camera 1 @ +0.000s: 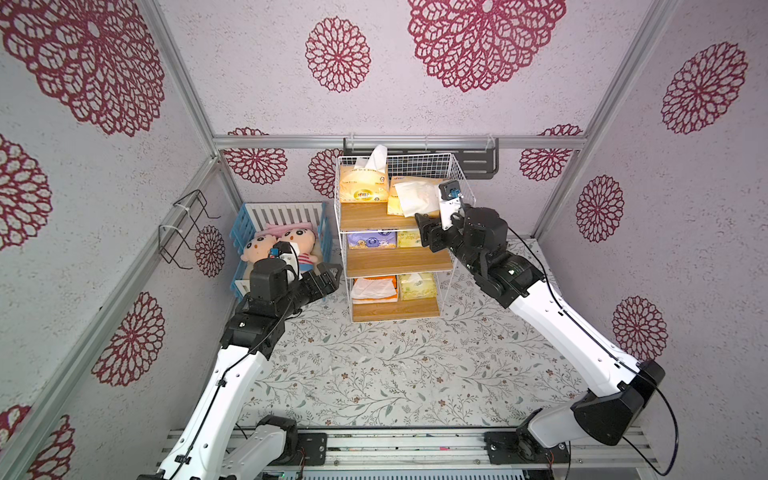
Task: Remove the tissue boxes from the shelf
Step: Pick up a box of tissues from the shelf.
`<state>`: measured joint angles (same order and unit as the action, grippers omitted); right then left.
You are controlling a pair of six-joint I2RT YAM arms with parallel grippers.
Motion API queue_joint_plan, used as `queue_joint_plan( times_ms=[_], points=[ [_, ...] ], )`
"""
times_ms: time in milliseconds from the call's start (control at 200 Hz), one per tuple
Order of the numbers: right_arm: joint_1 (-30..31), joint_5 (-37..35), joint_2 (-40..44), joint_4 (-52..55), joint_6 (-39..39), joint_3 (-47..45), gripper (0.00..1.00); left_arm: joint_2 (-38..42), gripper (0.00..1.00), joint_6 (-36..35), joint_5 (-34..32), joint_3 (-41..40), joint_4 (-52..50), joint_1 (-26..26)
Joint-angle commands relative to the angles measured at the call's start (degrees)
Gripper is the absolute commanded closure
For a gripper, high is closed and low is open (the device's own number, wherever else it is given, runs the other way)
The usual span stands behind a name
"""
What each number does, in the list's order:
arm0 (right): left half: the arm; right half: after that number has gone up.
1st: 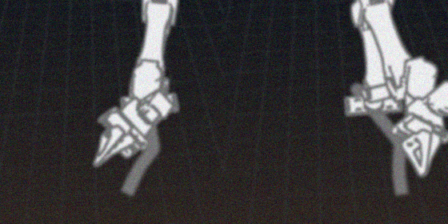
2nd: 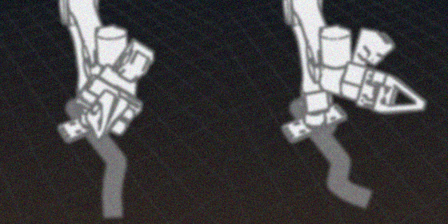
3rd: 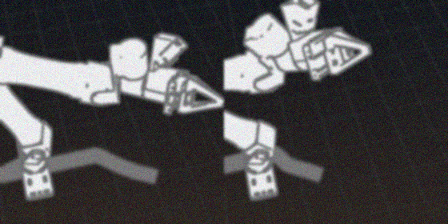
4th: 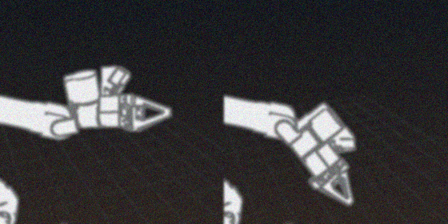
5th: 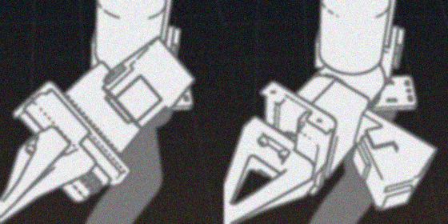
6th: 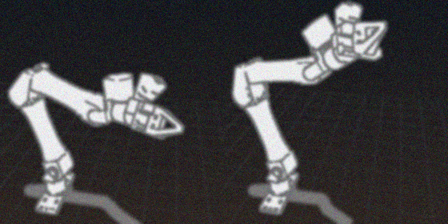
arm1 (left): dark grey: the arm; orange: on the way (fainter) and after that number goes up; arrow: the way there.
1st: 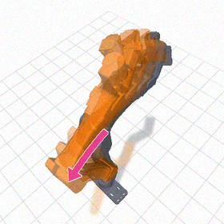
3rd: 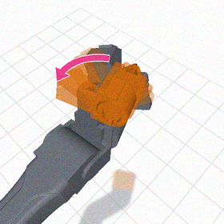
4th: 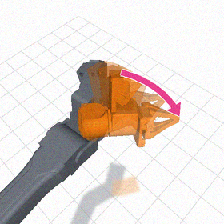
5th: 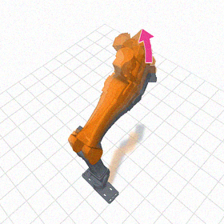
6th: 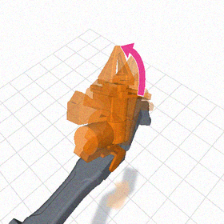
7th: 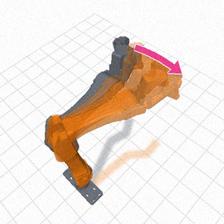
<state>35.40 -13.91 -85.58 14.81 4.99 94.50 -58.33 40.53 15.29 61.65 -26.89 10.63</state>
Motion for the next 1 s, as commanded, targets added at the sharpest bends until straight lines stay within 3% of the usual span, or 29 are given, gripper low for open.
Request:
queue_joint_plan(
  times_ms=[0, 240, 615, 866, 996],
  points=[
    [0.02, 0.81, -0.88, -5.15, 0.73, 0.46, 0.22, -0.3, 0.03, -0.7, -0.35, 0.05, 0.43, 0.6],
    [0.02, 1.23, -1.29, -10.22, 1.22, -1.63, 0.32, -0.42, 0.03, -0.62, -0.71, -0.41, 0.62, 0.62],
    [-0.07, 1.79, 1.62, -17.81, 1.07, -7.66, 0.84, -0.63, 0.03, -0.27, -0.87, -0.66, 0.69, 0.62],
    [-0.07, 3.64, 4.99, -18.57, 0.12, -9.83, 1.0, -0.99, 0.03, 0.82, -0.63, -0.74, 1.27, 0.69],
    [0.19, 4.9, 7.1, -18.29, -0.81, -10.39, 1.0, -1.06, 0.03, 1.12, -0.65, -0.35, 1.39, 0.97]
  ],
)
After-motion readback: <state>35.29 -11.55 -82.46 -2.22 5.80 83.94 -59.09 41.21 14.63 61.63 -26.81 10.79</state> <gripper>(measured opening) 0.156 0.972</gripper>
